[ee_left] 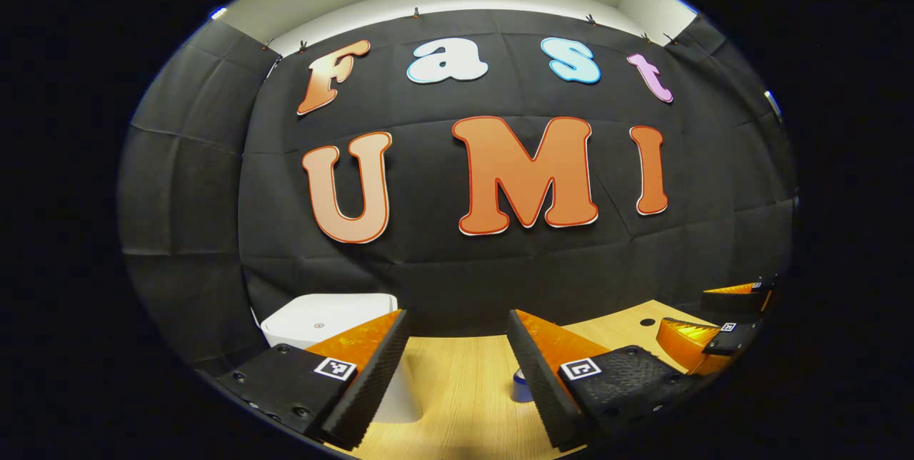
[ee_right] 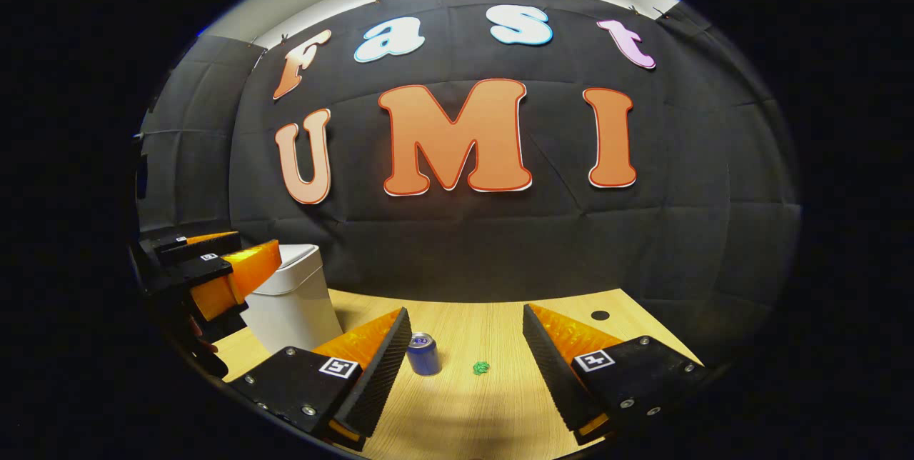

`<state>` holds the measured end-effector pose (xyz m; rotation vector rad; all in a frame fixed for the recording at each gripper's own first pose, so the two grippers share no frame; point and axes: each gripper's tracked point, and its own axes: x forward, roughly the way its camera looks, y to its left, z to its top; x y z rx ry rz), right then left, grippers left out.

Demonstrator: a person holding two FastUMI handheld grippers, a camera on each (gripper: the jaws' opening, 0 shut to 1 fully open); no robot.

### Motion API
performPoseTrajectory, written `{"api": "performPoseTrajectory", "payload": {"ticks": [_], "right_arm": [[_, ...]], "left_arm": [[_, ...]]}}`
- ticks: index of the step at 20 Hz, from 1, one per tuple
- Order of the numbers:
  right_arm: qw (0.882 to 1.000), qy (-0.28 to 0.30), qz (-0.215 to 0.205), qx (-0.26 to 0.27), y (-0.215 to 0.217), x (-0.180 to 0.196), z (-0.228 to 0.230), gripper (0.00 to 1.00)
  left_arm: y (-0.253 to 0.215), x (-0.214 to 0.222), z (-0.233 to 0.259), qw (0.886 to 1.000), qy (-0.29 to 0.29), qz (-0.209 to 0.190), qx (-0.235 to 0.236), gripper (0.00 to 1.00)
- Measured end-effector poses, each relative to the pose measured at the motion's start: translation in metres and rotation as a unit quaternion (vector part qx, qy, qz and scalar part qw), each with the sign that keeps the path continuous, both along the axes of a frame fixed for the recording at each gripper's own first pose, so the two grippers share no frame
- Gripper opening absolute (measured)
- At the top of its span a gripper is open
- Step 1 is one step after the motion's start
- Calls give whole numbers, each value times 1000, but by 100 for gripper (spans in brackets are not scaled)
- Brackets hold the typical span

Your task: Press the lid of the desktop garbage bin to open it, pick up the crumpled paper on the desktop and throw it into the bin, then pick up the pop can on the desktop and drop it into the bin, and finally close the garbage bin lid.

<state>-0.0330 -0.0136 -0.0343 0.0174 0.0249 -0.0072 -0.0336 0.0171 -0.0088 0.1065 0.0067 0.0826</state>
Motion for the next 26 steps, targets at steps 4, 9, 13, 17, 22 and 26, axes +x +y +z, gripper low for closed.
{"api": "performPoseTrajectory", "payload": {"ticks": [4, 9, 13, 17, 22, 26], "right_arm": [[1000, 0, -1, -1, -1, -3, -1, 94], [1000, 6, -1, 2, 0, -5, -6, 94], [1000, 9, -2, 0, -1, -6, -9, 94], [1000, 11, 1, 1, 1, -6, -15, 94], [1000, 28, -4, 7, -2, -4, -30, 94], [999, 35, -11, 10, -8, -1, -34, 94]], "left_arm": [[11, 2, -7, 1000, 21, 5, 10, 55], [82, 12, -6, 996, 63, 58, -22, 0], [175, 35, 12, 985, 92, 79, -119, 0], [236, 65, -17, 971, 173, 72, -150, 0], [236, 92, -59, 963, 218, 44, -150, 0], [240, 100, -75, 961, 235, 45, -138, 0]]}}
